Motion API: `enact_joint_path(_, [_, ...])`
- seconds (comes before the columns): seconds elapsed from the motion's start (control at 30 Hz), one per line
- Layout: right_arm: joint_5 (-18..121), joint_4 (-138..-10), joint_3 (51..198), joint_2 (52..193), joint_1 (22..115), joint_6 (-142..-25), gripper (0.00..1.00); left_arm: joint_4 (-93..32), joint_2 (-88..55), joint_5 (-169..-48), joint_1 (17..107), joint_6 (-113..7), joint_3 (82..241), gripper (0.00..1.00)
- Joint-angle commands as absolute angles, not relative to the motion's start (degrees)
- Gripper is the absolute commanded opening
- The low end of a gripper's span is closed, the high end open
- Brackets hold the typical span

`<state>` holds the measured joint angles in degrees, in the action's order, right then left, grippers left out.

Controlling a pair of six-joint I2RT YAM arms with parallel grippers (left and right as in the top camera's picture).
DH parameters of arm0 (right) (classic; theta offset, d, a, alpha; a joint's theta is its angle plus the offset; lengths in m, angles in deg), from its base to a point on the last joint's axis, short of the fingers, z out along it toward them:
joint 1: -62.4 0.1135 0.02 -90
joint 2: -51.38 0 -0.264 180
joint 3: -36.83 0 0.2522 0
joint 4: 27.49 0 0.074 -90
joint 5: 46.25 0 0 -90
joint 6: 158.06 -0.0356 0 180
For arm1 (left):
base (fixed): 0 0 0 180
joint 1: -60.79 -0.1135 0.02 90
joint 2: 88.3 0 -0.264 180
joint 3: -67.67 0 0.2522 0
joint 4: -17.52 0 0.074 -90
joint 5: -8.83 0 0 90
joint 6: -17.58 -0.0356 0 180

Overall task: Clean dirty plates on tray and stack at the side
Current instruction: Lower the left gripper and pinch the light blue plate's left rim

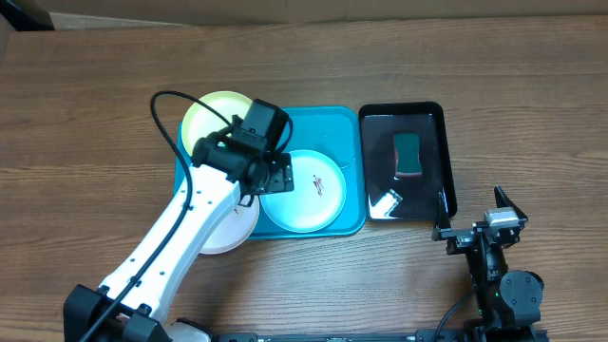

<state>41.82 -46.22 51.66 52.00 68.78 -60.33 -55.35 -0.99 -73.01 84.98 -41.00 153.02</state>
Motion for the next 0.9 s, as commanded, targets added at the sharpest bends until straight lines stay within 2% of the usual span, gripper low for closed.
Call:
enact_joint_path(0.0, [41.1, -45.8, 51.0, 51.5, 68.6, -60.6, 1.00, -55.5, -0.8, -73.7, 84.3, -40.6, 152.7, 0.90])
enact_joint_path(0.27, [41.1, -45.8, 51.0, 51.5, 68.6, -60.6, 1.00, -55.2, -0.8, -73.7, 84.3, -40.7, 152.7, 0.92])
enact_joint_path(0.4, [41.1, -45.8, 51.0, 51.5, 68.6, -60.6, 1.00, -53.8, -0.8, -73.7, 84.3, -41.9, 152.7, 0.90])
enact_joint_path(0.47, [41.1, -45.8, 51.0, 51.5, 68.6, -60.6, 1.00, -53.2, -0.8, -73.8, 84.3, -42.5, 152.7, 0.85])
enact_joint_path(0.53, [41.1, -45.8, 51.0, 51.5, 68.6, -60.6, 1.00, -53.4, -0.7, -73.7, 84.3, -42.5, 152.7, 0.67])
enact_joint_path(0.57, [41.1, -45.8, 51.0, 51.5, 68.6, -60.6, 1.00, -53.6, -0.6, -73.7, 84.3, -42.4, 152.7, 0.61])
enact_joint_path(0.63, [41.1, -45.8, 51.0, 51.5, 68.6, -60.6, 1.00, -53.0, -0.5, -73.7, 84.3, -42.4, 151.9, 0.59])
enact_joint_path(0.8, [41.1, -45.8, 51.0, 51.5, 68.6, -60.6, 1.00, -48.7, 0.2, -73.5, 84.3, -42.5, 148.1, 0.64])
enact_joint_path(0.83, [41.1, -45.8, 51.0, 51.5, 68.6, -60.6, 1.00, -48.1, 0.5, -73.5, 84.3, -42.6, 147.6, 0.63])
enact_joint_path(0.87, [41.1, -45.8, 51.0, 51.5, 68.6, -60.6, 1.00, -47.6, 0.9, -73.5, 84.2, -42.6, 147.3, 0.58])
